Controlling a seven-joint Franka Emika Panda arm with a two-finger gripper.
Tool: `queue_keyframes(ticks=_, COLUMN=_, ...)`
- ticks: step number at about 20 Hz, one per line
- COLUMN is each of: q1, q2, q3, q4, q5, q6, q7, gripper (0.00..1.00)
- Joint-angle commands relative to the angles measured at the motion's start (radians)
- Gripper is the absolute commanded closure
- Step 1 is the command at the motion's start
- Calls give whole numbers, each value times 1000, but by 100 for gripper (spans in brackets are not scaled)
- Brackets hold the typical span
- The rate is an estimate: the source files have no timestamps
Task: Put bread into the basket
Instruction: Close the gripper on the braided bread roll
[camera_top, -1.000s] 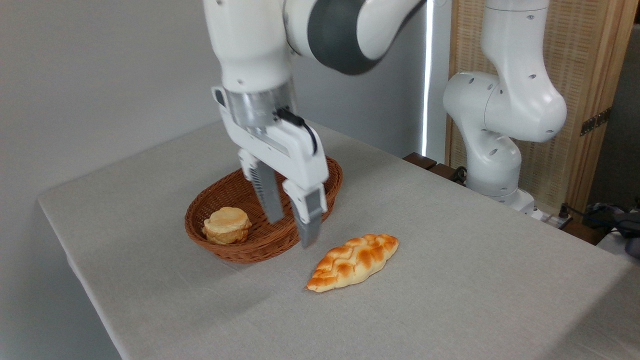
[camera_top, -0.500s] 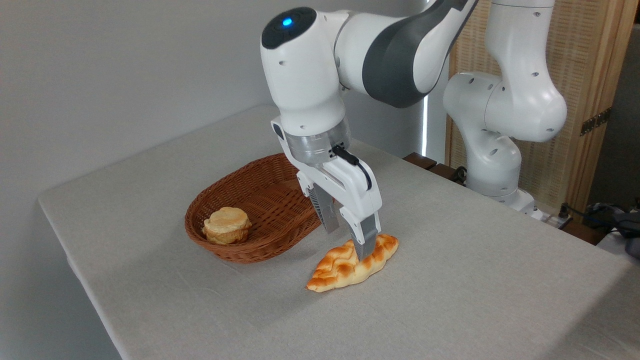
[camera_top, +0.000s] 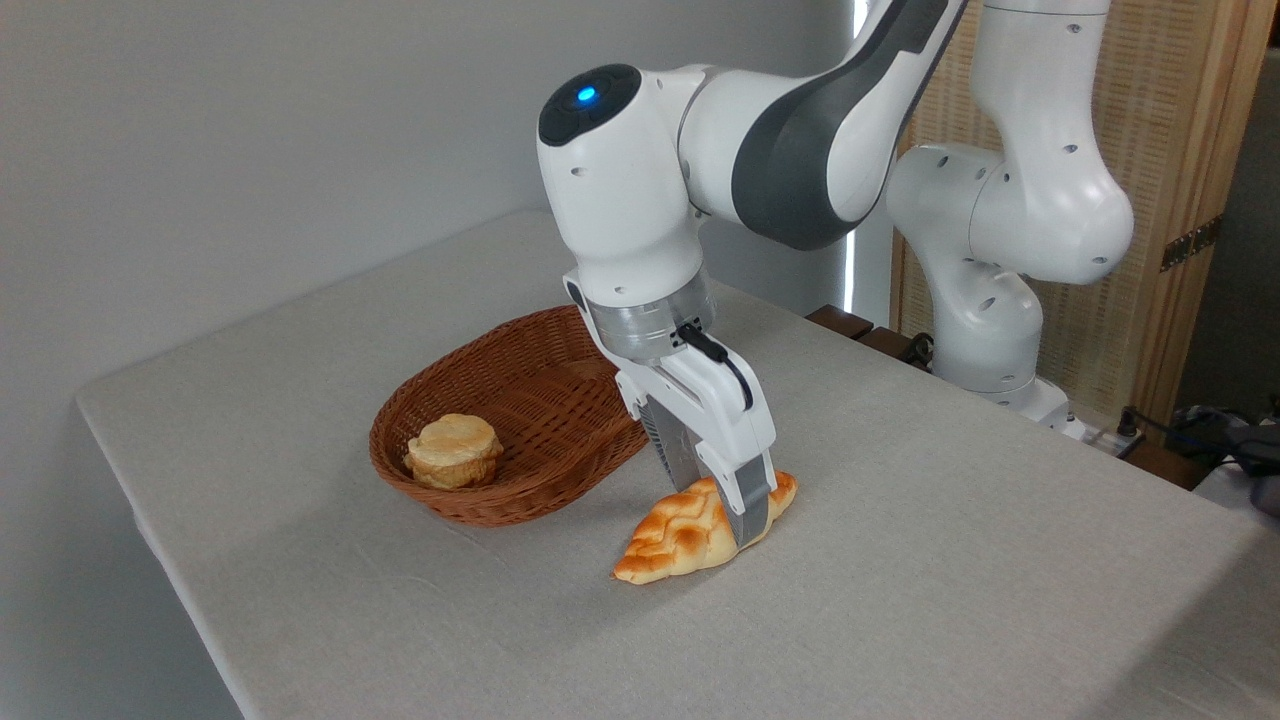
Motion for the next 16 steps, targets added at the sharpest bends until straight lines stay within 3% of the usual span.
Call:
queue_keyframes(ticks=1, q1=-9, q2=-14, q3=7, q4=-34, q5=17, q6=27, q7=15, gripper=0)
queue_keyframes(ticks=3, q1=-10, q2=-14, q3=3, q4=-36, q5=17, q6=27, q7=15, gripper=2)
queue_keyframes(ticks=7, q1=-10, q2=-11, q3=-2, q4=-34, q5=20, q6=30, q7=17, gripper=54)
queue_keyframes(ticks=8, q1=-10, q2=-11, q3=-2, q4=-36, q5=21, q6=30, q7=17, gripper=58)
queue_keyframes(ticks=16, q1=-10, q2=-16, q3=-2, q4=-34, q5=20, q6=27, q7=17, gripper=58)
